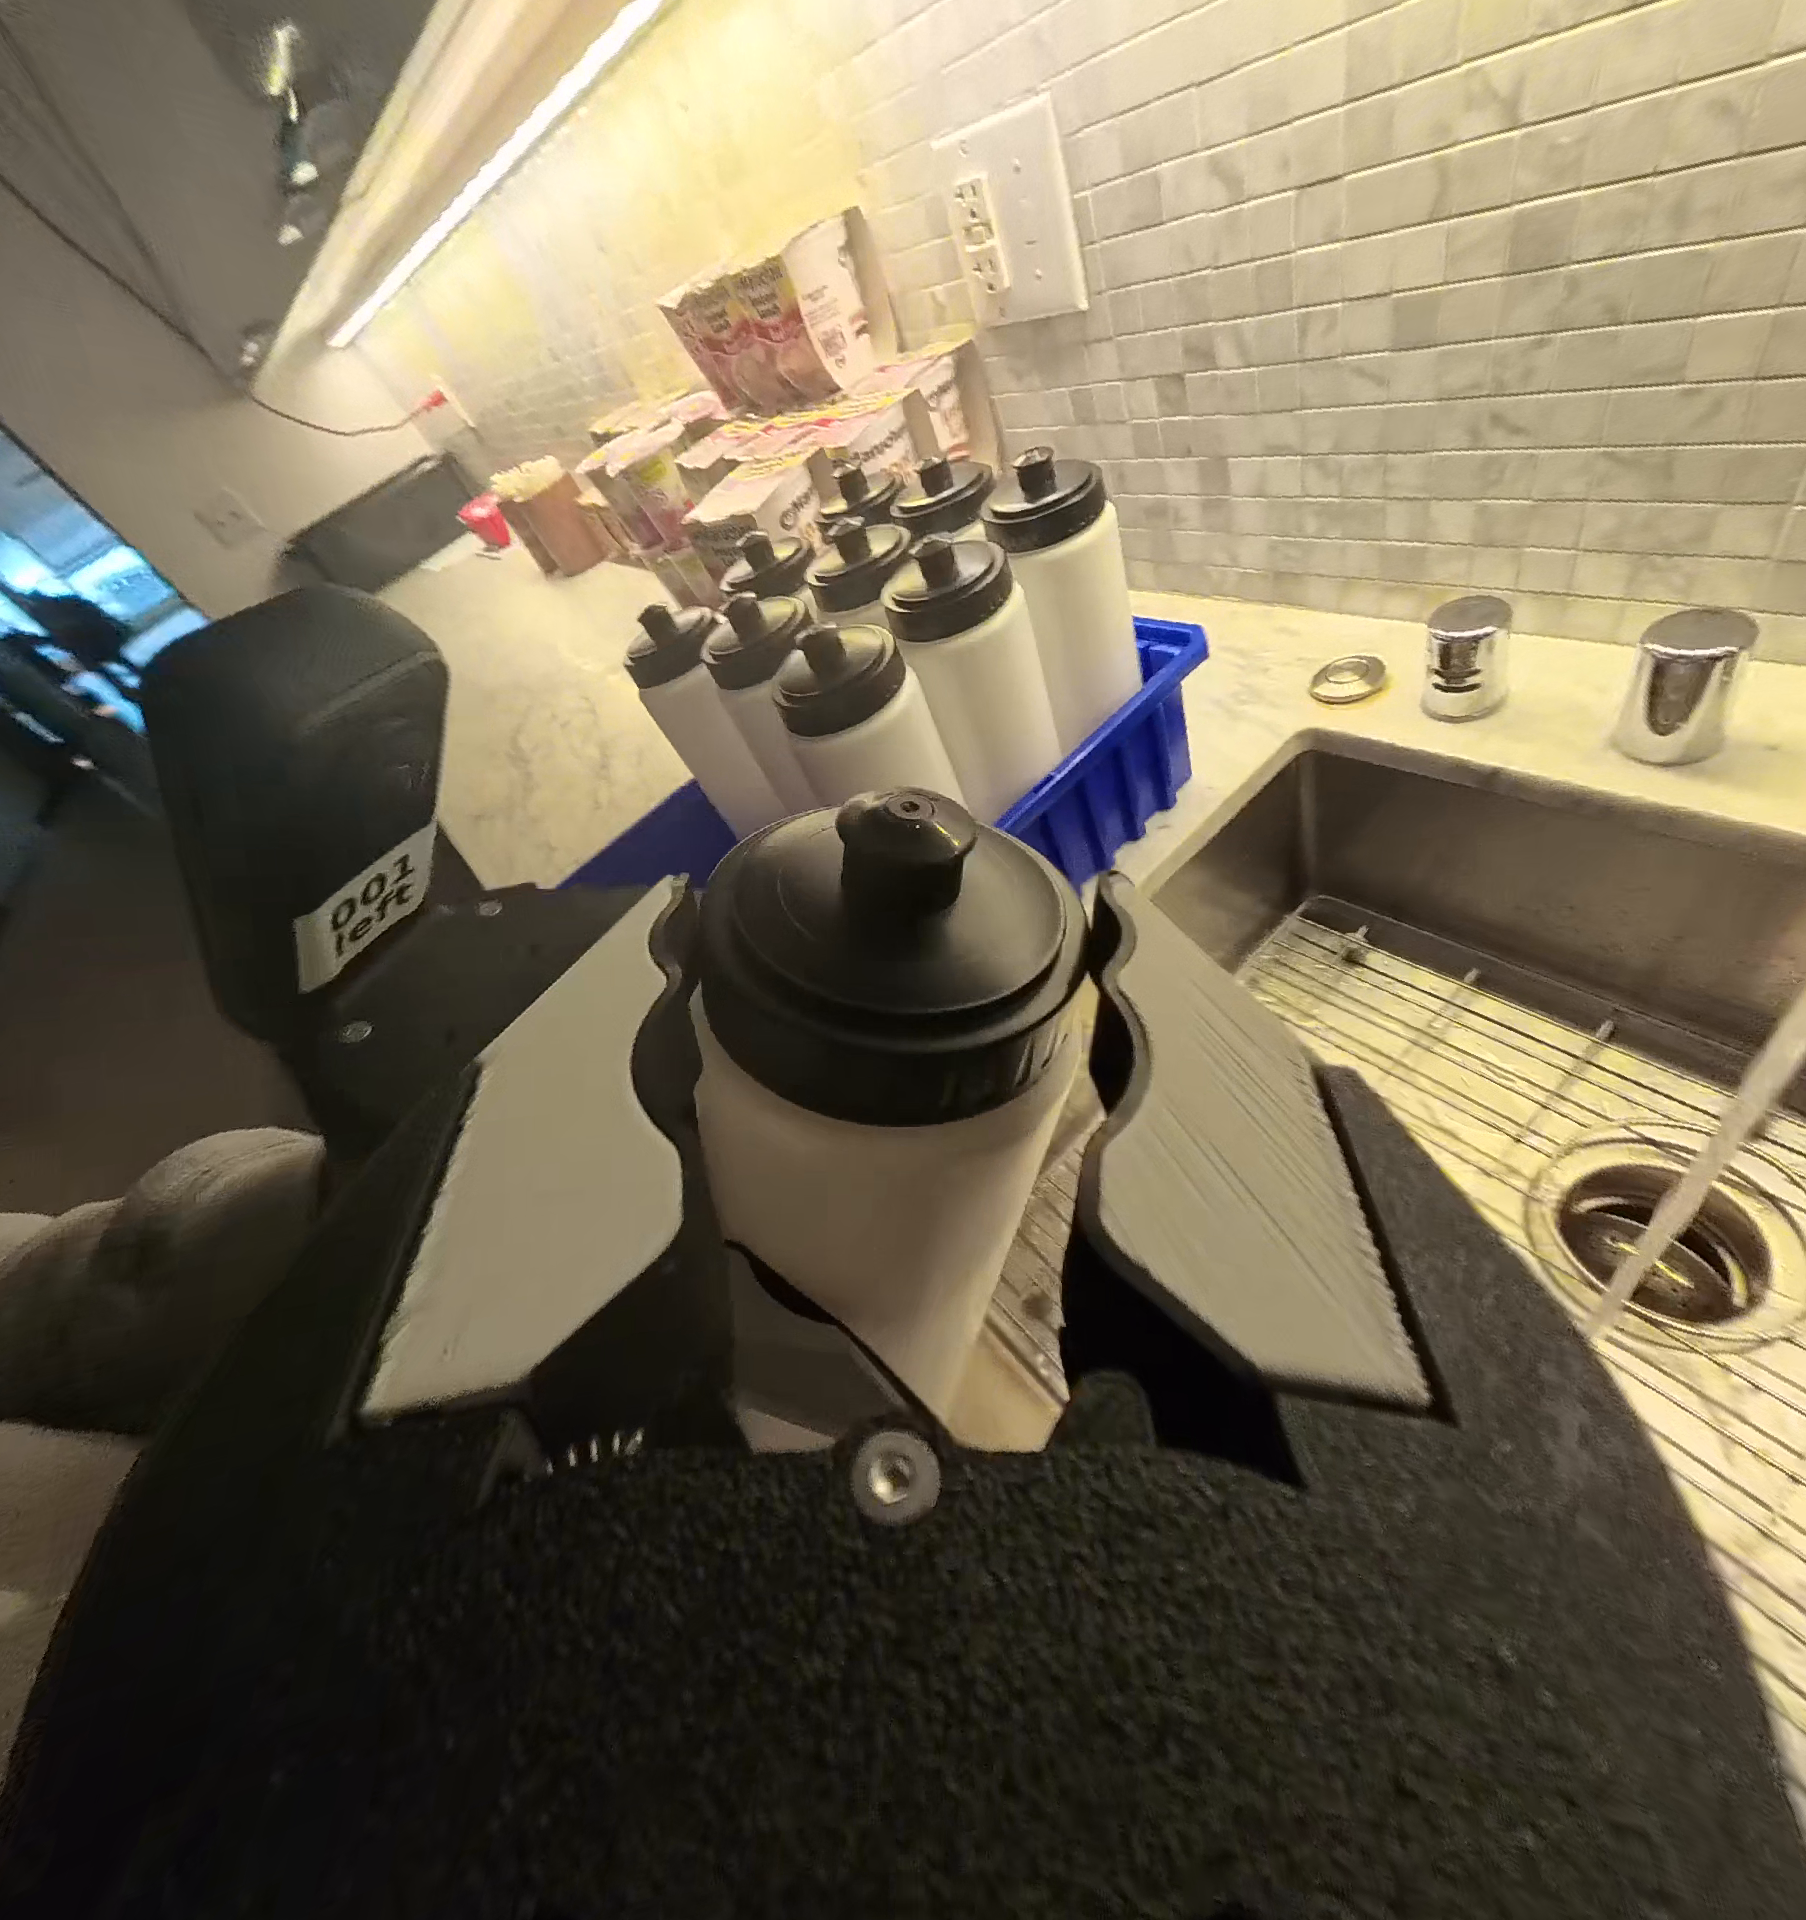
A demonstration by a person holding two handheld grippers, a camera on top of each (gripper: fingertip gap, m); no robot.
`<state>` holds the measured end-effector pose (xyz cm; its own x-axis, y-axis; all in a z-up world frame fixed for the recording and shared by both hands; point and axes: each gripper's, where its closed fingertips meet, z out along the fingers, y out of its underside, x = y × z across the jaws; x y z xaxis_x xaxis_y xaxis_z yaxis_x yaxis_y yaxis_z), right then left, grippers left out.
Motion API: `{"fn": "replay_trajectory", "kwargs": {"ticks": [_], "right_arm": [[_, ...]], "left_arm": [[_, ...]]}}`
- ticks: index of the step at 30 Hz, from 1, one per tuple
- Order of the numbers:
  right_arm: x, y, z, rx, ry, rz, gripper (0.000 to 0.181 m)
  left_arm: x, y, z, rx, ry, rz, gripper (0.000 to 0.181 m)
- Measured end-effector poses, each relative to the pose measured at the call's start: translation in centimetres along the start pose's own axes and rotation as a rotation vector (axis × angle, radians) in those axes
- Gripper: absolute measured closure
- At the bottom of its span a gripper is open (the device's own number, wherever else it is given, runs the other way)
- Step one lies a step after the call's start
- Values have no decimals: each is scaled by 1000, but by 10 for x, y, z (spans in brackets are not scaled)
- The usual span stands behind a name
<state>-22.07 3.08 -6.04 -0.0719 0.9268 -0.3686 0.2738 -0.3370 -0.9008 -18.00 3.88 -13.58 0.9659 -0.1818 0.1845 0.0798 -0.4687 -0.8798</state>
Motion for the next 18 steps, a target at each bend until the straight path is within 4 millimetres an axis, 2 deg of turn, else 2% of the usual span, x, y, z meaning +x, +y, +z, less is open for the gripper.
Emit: {"fn": "replay_trajectory", "kwargs": {"ticks": [3,5,9,11,12,14,16,18], "right_arm": [[-9,-4,-5,-15,-113,-9,107],[-23,-8,-12,-11,-244,-42,108],[-63,-18,-43,22,-676,-90,107],[-74,-20,-53,-5,-814,-108,107],[-76,-21,-54,-29,-837,-120,106],[-69,-26,-45,-58,-763,-120,105],[-52,-30,-38,-73,-590,-151,93],[-40,-37,-38,-68,-422,-147,89]], "left_arm": [[10,-3,-6,-1,99,-2,87],[21,-7,-13,10,205,0,87],[65,-20,-42,62,556,31,87],[83,-25,-54,75,704,13,86],[87,-26,-55,78,730,10,86],[82,-31,-52,100,709,-14,86],[66,-36,-46,124,605,-17,86],[46,-36,-39,125,449,7,86]]}}
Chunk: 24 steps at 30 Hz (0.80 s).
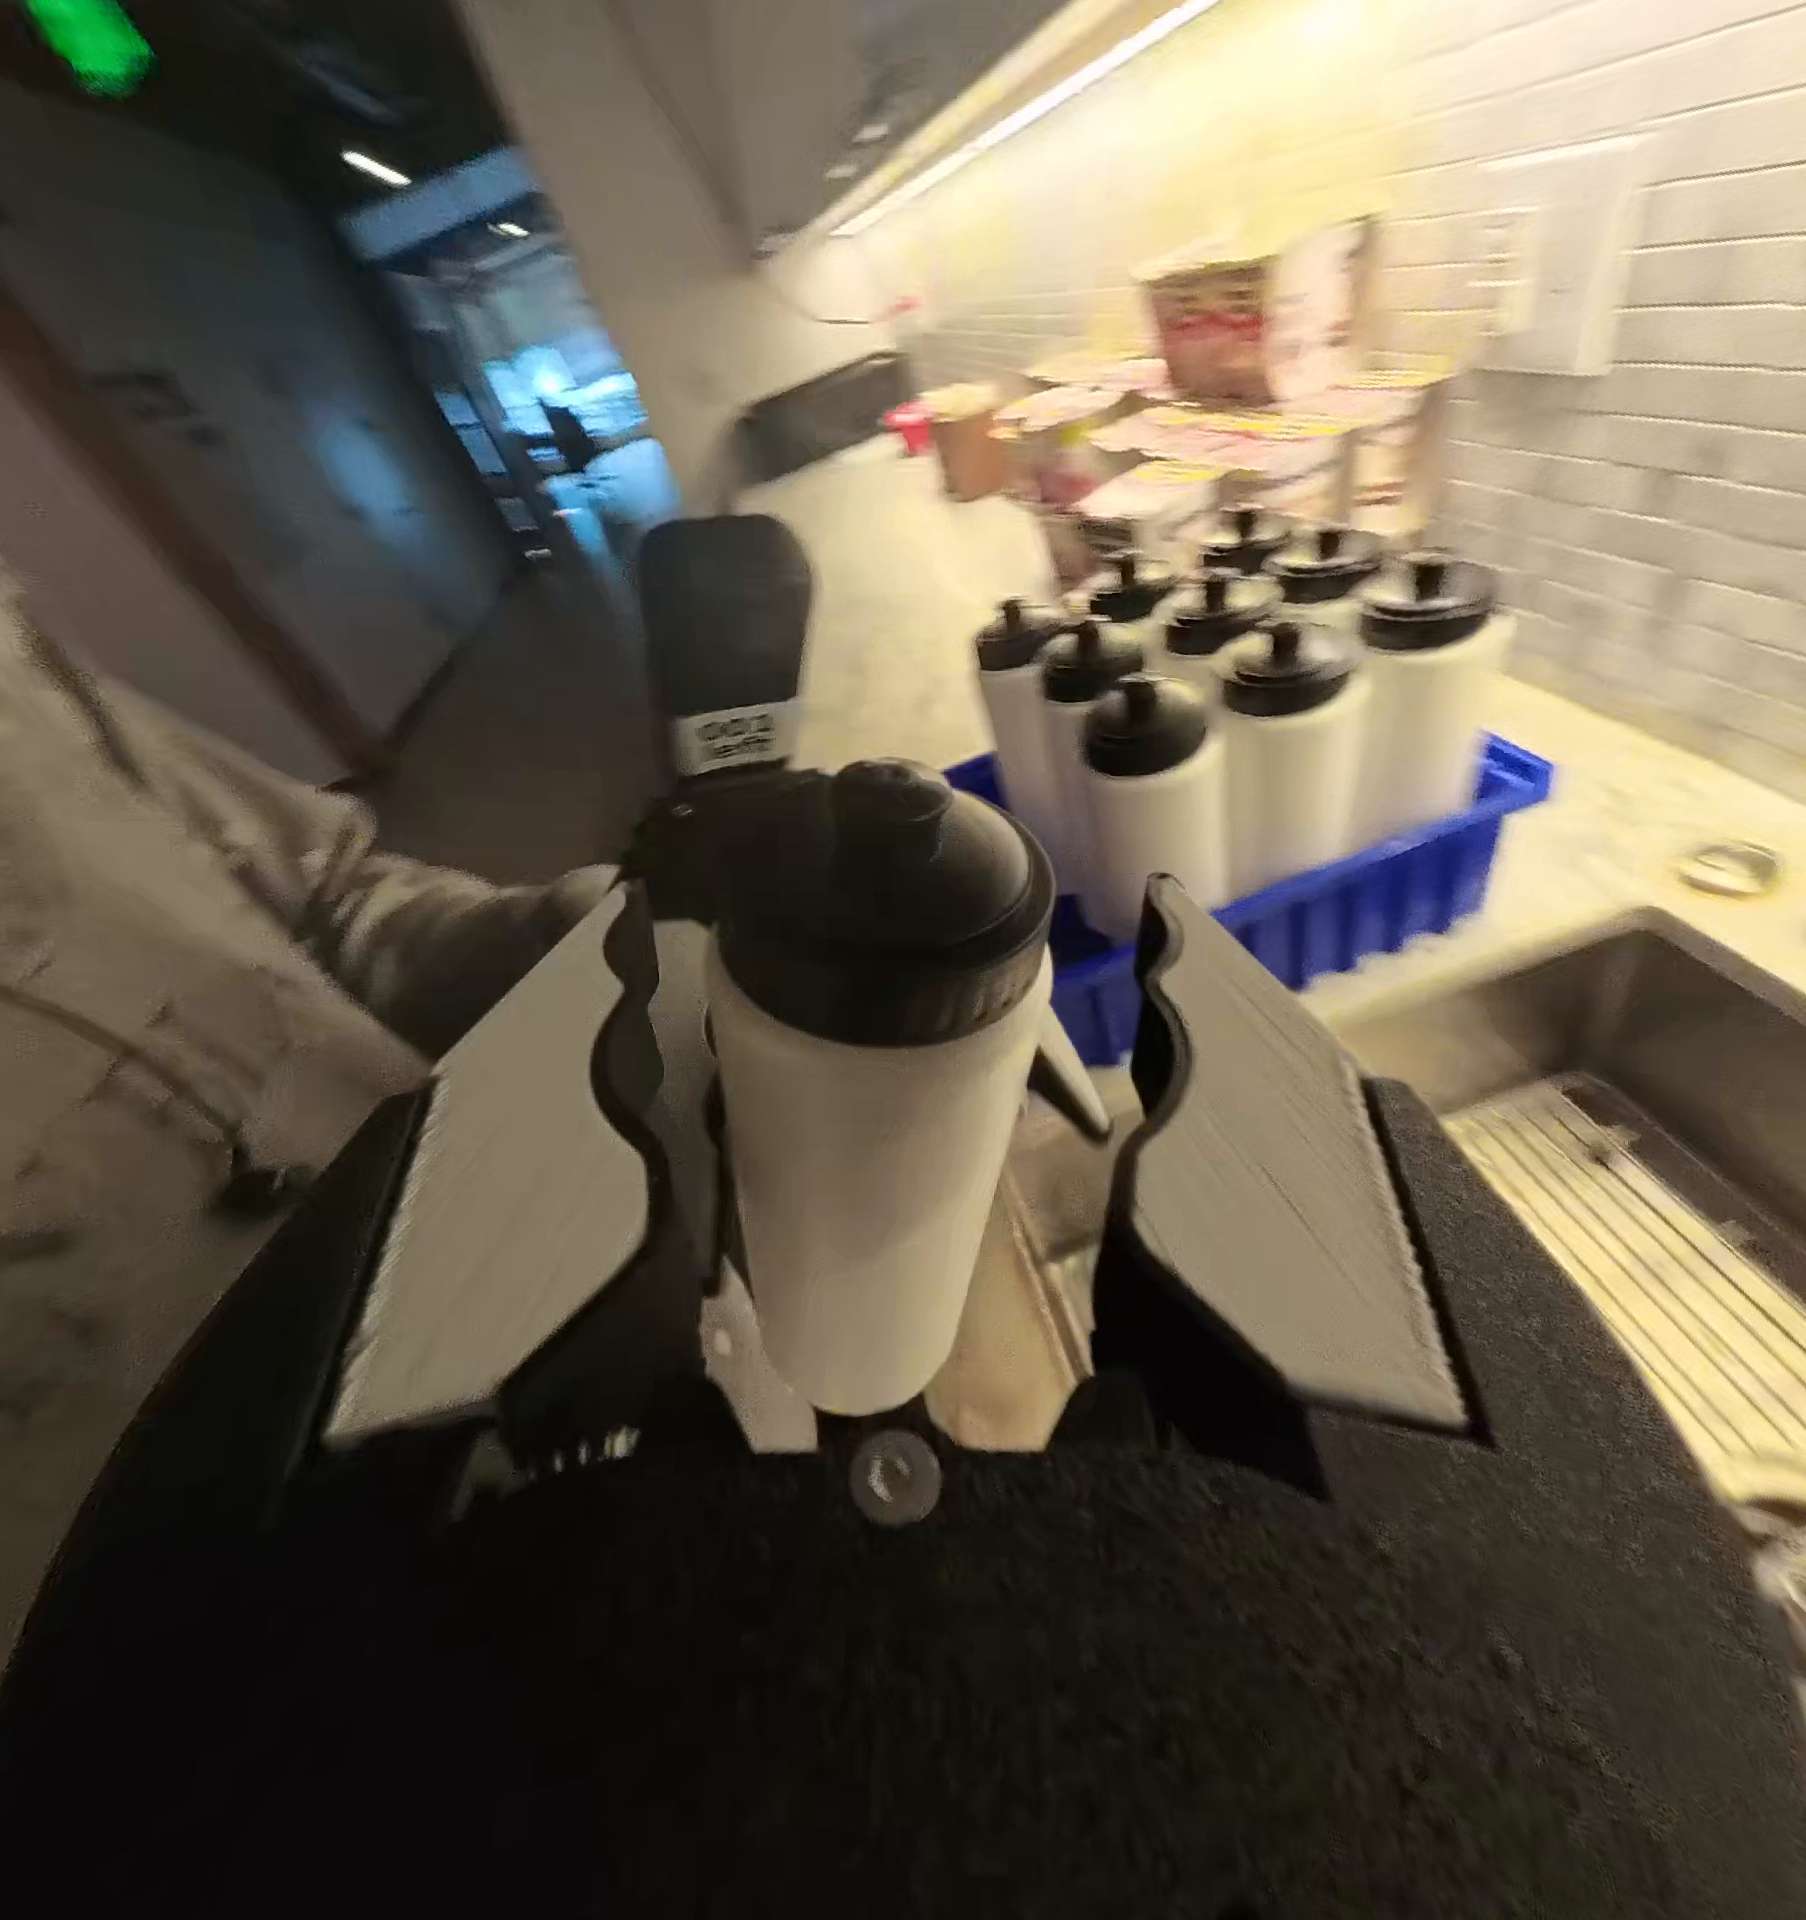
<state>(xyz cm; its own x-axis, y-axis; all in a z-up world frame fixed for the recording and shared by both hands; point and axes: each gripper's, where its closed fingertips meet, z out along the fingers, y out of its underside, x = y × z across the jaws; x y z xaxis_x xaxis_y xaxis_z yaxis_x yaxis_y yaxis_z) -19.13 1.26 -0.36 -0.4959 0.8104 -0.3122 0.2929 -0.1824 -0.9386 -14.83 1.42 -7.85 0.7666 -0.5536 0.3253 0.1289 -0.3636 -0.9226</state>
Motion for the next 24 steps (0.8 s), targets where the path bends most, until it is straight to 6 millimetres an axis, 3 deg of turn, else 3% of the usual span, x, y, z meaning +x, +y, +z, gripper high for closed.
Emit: {"fn": "replay_trajectory", "kwargs": {"ticks": [4,6,8,10,12,14,16,18,21,24], "right_arm": [[23,3,0,2,350,97,97],[25,14,9,-40,431,59,97],[23,13,16,-15,432,33,106],[20,11,17,-23,366,4,107],[5,7,16,-34,185,-70,107],[-25,7,10,-41,-110,-139,106],[-47,5,-2,-54,-381,-84,106],[-57,1,-7,-51,-511,-53,106],[-46,-3,-1,-44,-426,-58,106],[-22,-5,1,-18,-172,-90,94]], "left_arm": [[-35,2,-3,-11,-287,56,87],[-41,3,-1,-25,-363,102,87],[-41,3,4,-32,-379,116,87],[-38,1,6,-20,-338,103,87],[-25,-2,6,-2,-231,104,88],[1,-2,8,-4,-48,122,88],[35,-4,9,0,160,107,87],[54,-9,9,13,292,75,87],[44,-12,14,11,235,86,88],[12,-15,14,30,44,76,88]]}}
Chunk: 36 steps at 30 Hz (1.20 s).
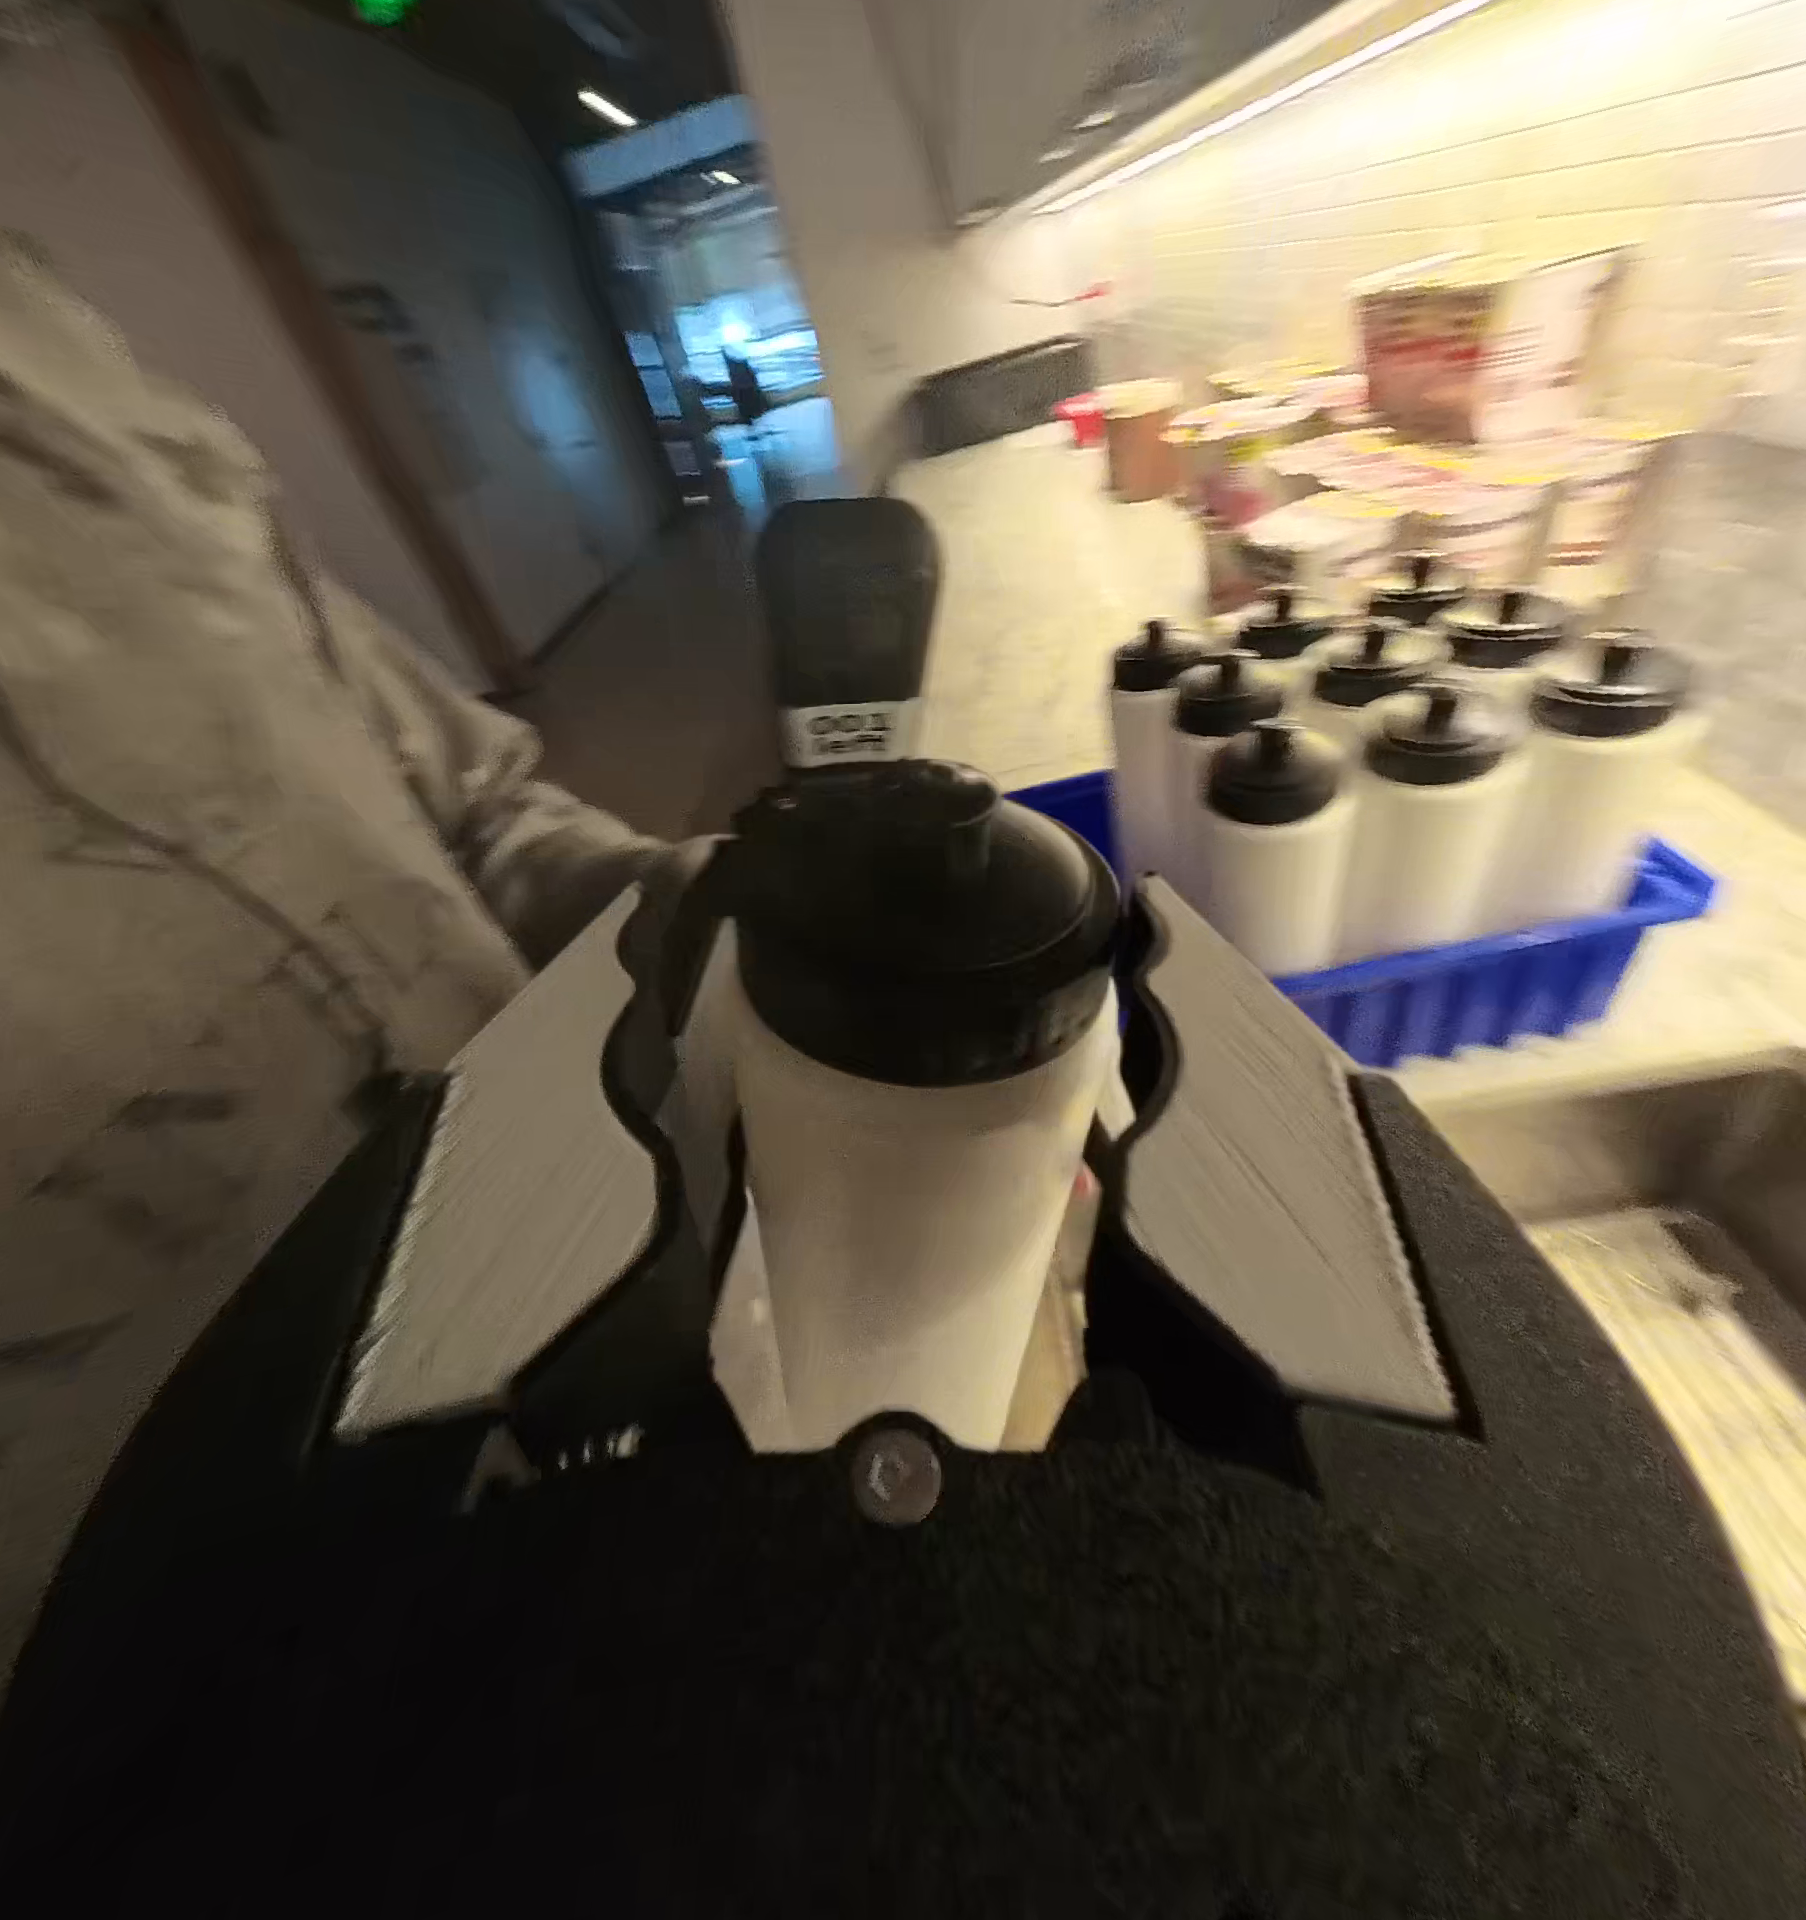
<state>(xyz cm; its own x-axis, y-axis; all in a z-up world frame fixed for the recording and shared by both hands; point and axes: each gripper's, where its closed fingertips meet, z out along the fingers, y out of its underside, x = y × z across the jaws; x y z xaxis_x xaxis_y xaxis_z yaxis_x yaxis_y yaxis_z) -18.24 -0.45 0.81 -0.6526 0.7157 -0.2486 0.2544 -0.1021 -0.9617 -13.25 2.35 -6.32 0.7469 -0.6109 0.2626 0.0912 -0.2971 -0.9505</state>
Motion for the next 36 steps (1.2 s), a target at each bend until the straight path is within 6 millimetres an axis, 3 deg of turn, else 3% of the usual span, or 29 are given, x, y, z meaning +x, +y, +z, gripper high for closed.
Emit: {"fn": "replay_trajectory", "kwargs": {"ticks": [5,10,14,18,21,24,27,30,36], "right_arm": [[38,8,-11,10,514,1,94],[44,22,0,-25,602,29,103],[24,22,2,-54,343,-17,104],[-23,20,-5,-50,-140,-6,103],[-32,17,-7,-33,-261,32,103],[-13,11,-6,4,-105,51,102],[7,6,-11,52,157,14,88],[31,12,-19,56,475,12,91],[49,32,-16,30,776,64,100]], "left_arm": [[-43,13,-6,-54,-309,23,89],[-49,23,1,-131,-394,92,89],[-29,23,6,-108,-231,58,90],[22,21,11,-74,108,29,89],[42,14,11,-40,247,-36,89],[27,11,12,-27,157,-48,89],[-6,12,9,-24,-56,-47,89],[-34,19,3,-50,-253,-38,90],[-52,34,5,-148,-424,30,90]]}}
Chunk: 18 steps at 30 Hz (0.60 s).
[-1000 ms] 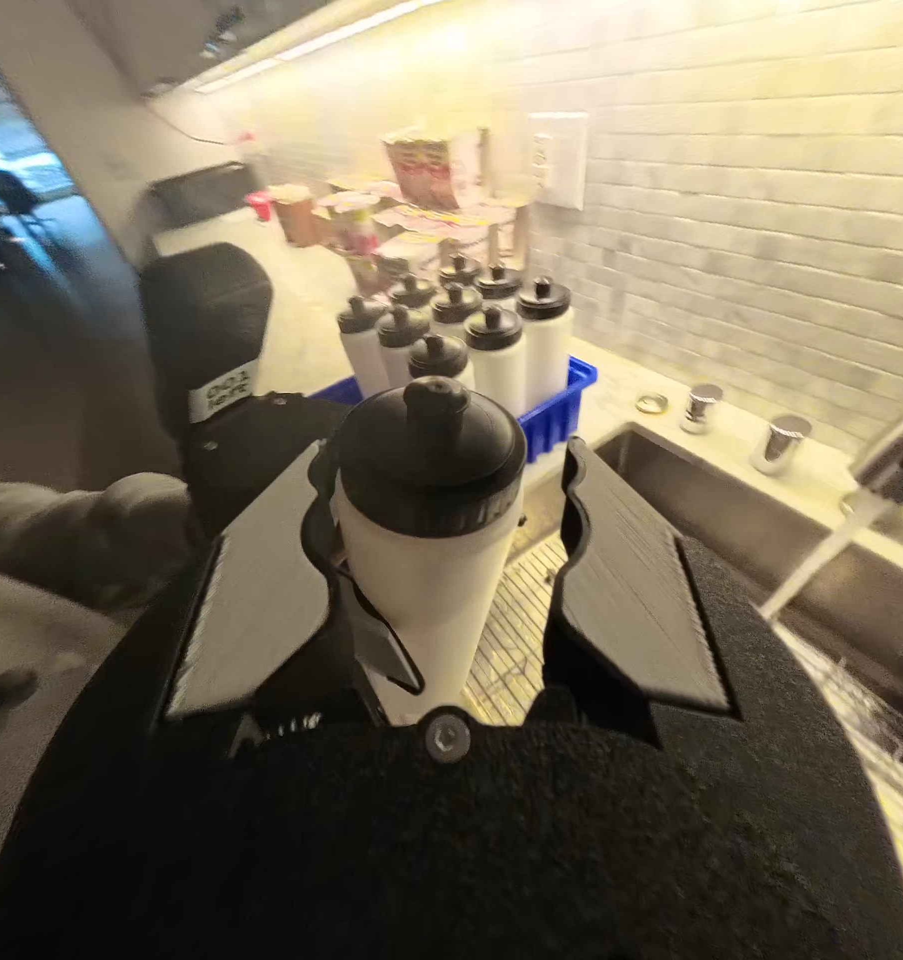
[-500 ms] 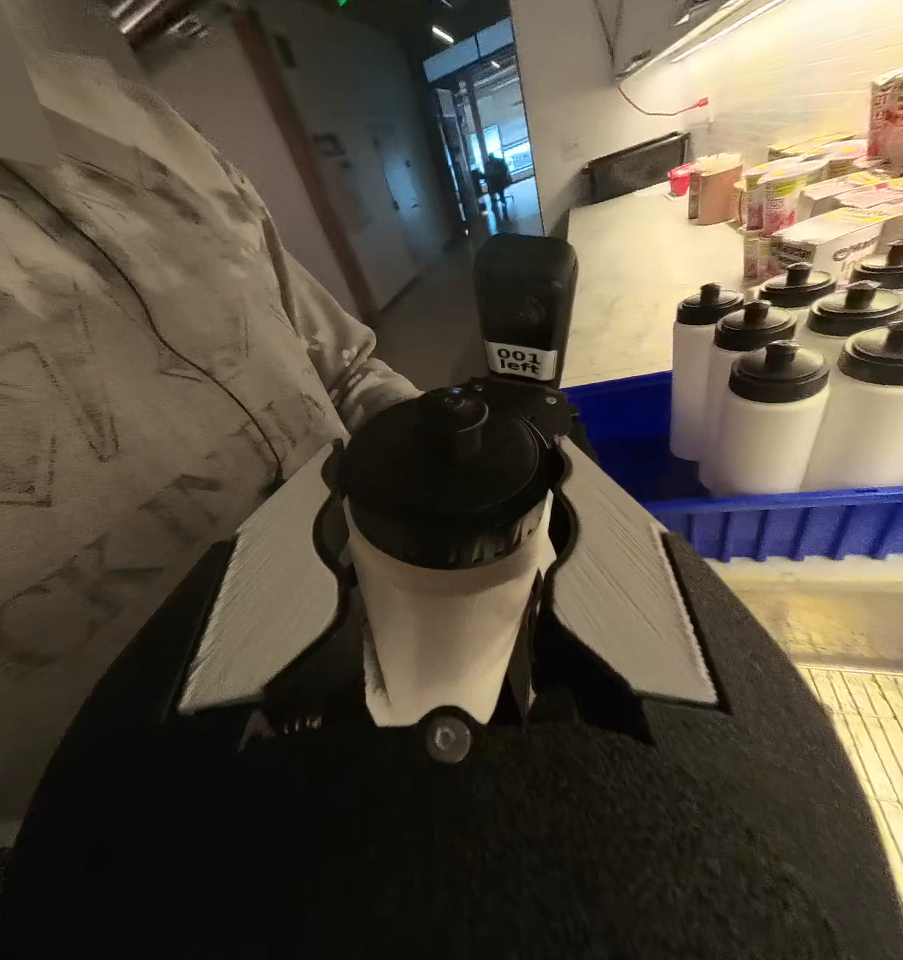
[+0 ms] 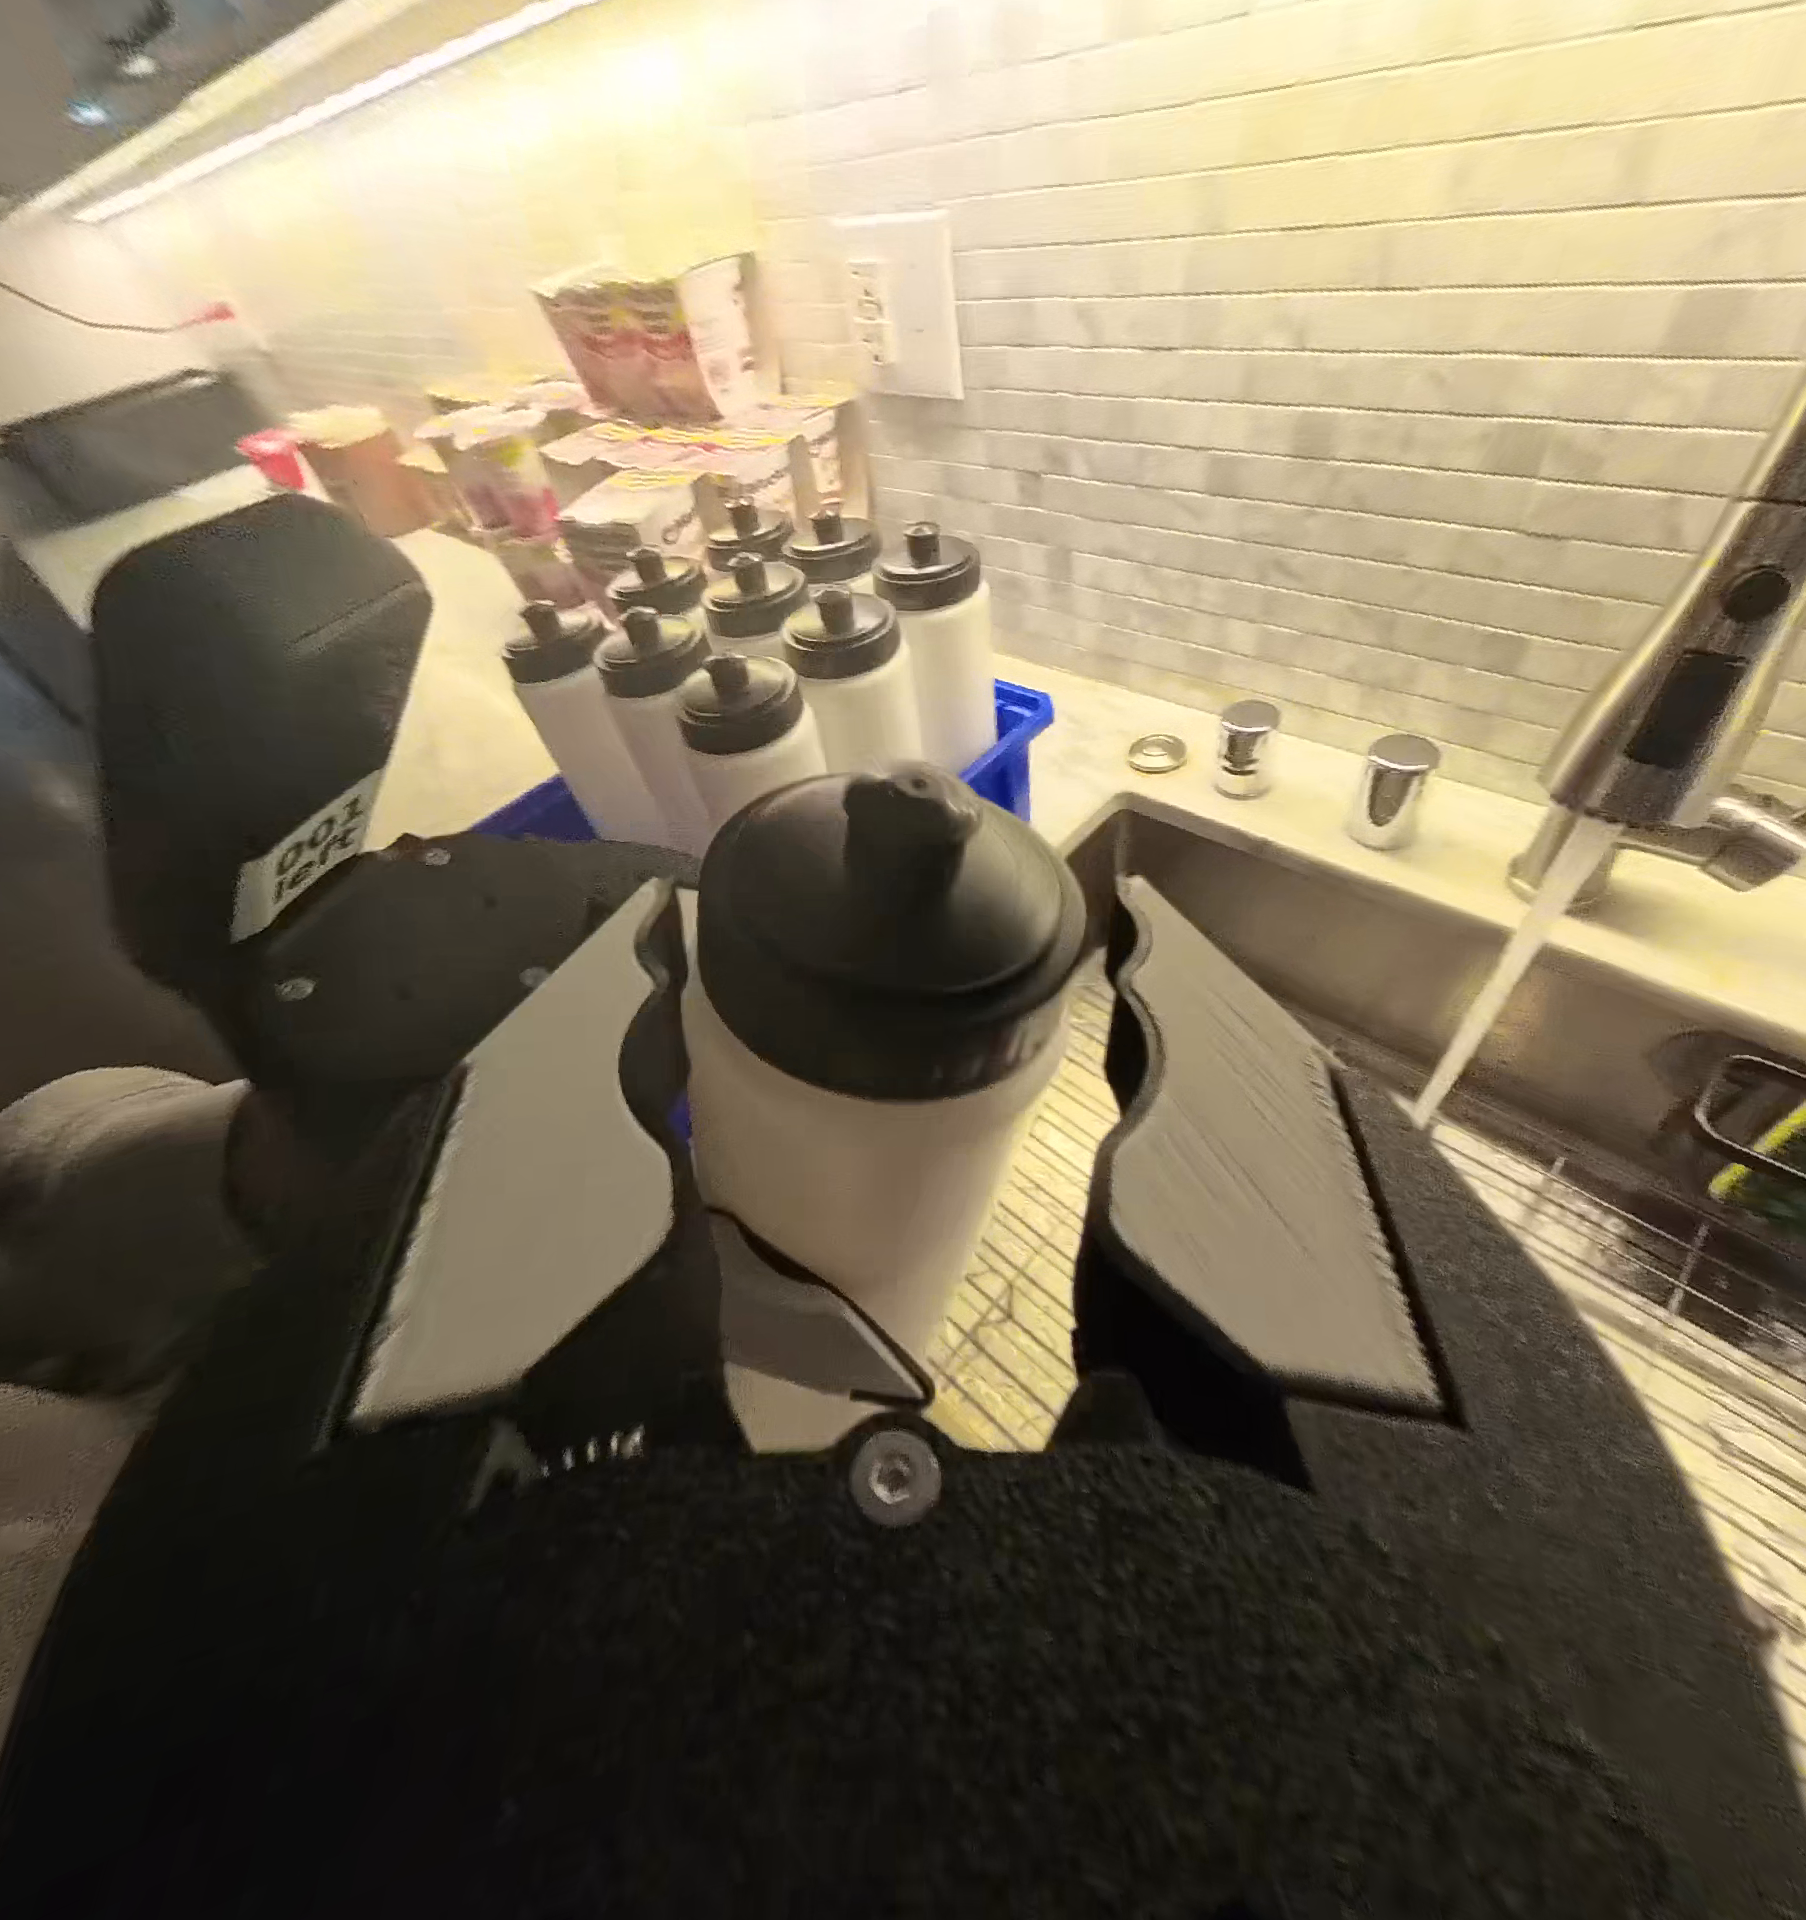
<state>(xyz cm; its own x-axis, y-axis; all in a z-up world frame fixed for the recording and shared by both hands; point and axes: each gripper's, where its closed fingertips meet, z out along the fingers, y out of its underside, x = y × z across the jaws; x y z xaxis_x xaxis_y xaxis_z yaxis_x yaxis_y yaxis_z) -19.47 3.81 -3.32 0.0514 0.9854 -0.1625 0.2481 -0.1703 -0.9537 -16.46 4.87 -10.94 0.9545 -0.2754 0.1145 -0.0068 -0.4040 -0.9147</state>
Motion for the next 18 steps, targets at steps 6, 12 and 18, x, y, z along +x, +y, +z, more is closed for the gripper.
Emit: {"fn": "replay_trajectory", "kwargs": {"ticks": [6,12,18], "right_arm": [[2,5,3,-33,-93,45,105],[-23,-7,-27,67,-609,-8,105],[-44,-24,-65,8,-1025,-48,105]], "left_arm": [[1,3,2,-13,21,2,91],[41,-9,-11,49,329,-43,91],[90,-36,-31,141,699,-125,91]]}}
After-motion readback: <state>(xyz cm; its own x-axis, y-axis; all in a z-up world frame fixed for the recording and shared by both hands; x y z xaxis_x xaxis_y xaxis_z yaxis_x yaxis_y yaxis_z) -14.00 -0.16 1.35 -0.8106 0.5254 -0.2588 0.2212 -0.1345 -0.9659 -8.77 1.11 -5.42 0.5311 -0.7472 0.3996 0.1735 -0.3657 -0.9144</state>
